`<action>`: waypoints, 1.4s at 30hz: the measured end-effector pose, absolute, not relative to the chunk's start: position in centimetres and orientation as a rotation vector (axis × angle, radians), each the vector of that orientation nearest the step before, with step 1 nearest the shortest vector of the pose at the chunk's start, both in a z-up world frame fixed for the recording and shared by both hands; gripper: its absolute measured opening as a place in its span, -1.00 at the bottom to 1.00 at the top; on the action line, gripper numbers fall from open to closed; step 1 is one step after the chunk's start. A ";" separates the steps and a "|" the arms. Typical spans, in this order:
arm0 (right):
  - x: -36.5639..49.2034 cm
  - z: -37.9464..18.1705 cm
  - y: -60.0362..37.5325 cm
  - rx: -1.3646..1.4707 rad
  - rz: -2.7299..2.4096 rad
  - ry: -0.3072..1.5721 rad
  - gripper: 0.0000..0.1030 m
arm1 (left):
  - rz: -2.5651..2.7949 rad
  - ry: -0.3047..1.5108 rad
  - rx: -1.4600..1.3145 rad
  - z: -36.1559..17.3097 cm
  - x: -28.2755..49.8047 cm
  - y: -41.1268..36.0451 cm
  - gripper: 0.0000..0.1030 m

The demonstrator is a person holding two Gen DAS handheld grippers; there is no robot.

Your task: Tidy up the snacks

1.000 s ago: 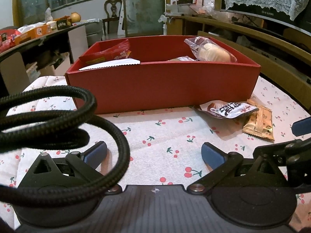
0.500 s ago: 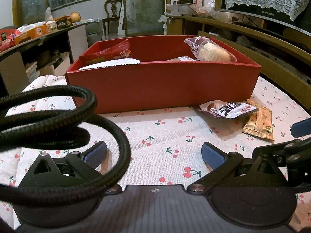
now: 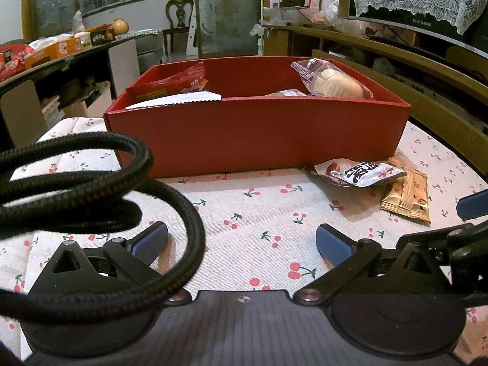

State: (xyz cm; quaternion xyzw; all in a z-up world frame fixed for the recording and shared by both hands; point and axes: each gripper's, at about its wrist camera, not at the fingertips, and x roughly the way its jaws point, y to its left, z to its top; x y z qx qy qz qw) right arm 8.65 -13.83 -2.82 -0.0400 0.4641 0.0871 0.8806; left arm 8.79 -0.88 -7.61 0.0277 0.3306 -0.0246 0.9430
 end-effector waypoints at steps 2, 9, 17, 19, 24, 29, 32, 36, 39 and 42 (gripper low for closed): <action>8.7 -2.8 -13.8 -0.081 0.180 0.967 0.84 | -0.051 0.676 0.060 -7.6 8.9 -0.9 1.00; 8.8 -2.8 -13.8 -0.082 0.181 0.972 0.84 | -0.051 0.675 0.062 -7.7 8.9 -0.9 1.00; 8.8 -2.7 -13.8 -0.080 0.176 0.975 0.83 | -0.057 0.677 0.067 -7.7 9.1 -1.1 1.00; 8.8 -2.7 -13.8 -0.080 0.176 0.976 0.83 | -0.058 0.677 0.068 -7.7 9.2 -1.1 1.00; 8.8 -2.7 -13.9 -0.082 0.176 0.977 0.80 | -0.055 0.678 0.072 -7.7 9.3 -1.3 1.00; 8.8 -2.7 -13.8 -0.090 0.179 0.975 0.80 | -0.059 0.675 0.055 -7.7 9.3 -1.0 1.00; 8.8 -2.7 -14.0 -0.089 0.182 0.987 0.81 | -0.053 0.675 0.053 -7.7 9.2 -1.0 1.00; 8.6 -2.5 -14.2 -0.078 0.186 0.990 0.83 | -0.052 0.674 0.056 -7.7 9.2 -1.1 1.00; 8.4 -2.4 -14.4 -0.074 0.194 0.984 0.83 | -0.052 0.675 0.056 -7.7 9.2 -1.1 1.00; 8.4 -2.4 -14.6 -0.052 0.200 0.989 0.83 | -0.051 0.675 0.057 -7.7 9.2 -1.0 1.00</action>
